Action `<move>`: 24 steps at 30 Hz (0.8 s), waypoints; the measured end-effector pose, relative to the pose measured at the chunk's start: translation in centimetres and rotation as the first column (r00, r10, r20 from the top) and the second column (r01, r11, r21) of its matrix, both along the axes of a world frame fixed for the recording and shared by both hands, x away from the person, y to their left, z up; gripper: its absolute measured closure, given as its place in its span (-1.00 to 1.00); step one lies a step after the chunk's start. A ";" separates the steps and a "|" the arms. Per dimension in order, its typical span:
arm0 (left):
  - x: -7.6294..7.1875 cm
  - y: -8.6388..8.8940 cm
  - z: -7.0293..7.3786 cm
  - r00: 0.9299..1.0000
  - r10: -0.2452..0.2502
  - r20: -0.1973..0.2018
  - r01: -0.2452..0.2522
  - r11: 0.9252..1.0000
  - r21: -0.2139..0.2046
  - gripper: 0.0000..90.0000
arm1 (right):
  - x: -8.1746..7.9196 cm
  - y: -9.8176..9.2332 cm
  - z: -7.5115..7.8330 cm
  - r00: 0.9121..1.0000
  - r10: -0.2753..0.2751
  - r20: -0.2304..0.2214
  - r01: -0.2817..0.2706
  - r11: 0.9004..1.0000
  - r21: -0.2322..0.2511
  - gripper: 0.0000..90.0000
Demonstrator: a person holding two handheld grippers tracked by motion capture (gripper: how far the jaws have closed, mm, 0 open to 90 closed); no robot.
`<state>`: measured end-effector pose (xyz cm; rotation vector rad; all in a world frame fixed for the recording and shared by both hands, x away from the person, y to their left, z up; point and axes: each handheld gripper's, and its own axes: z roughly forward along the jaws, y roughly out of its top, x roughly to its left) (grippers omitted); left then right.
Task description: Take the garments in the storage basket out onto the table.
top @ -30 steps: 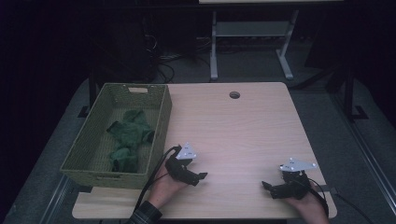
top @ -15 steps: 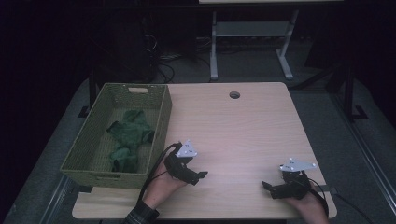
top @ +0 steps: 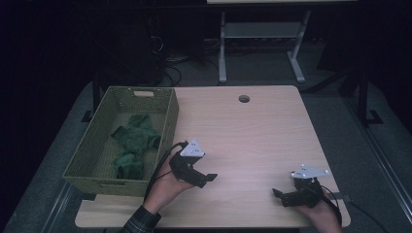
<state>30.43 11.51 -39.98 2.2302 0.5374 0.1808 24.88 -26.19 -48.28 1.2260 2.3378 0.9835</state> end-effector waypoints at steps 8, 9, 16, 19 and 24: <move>0.3 0.2 1.5 1.000 -0.020 0.007 0.020 0.999 -0.027 -0.69 | 0.0 0.0 0.0 1.000 0.004 0.003 -0.004 1.000 0.000 -0.95; 0.3 0.2 1.7 1.000 -0.019 0.004 0.019 0.999 -0.028 -0.69 | 0.0 0.0 0.0 1.000 0.003 0.003 -0.003 1.000 0.000 -0.95; 1.0 0.9 2.6 1.000 -0.017 0.013 0.017 1.000 -0.025 -0.69 | 0.0 0.0 0.0 1.000 0.002 0.003 -0.002 1.000 0.000 -0.95; 1.3 1.3 3.2 1.000 -0.015 0.020 0.015 1.000 -0.019 -0.69 | 0.0 0.0 0.0 1.000 0.000 -0.001 0.000 1.000 0.001 -0.95; 1.7 2.1 4.0 1.000 -0.009 0.026 0.010 1.000 -0.016 -0.69 | 0.0 0.0 0.0 1.000 0.001 0.000 -0.001 1.000 0.001 -0.95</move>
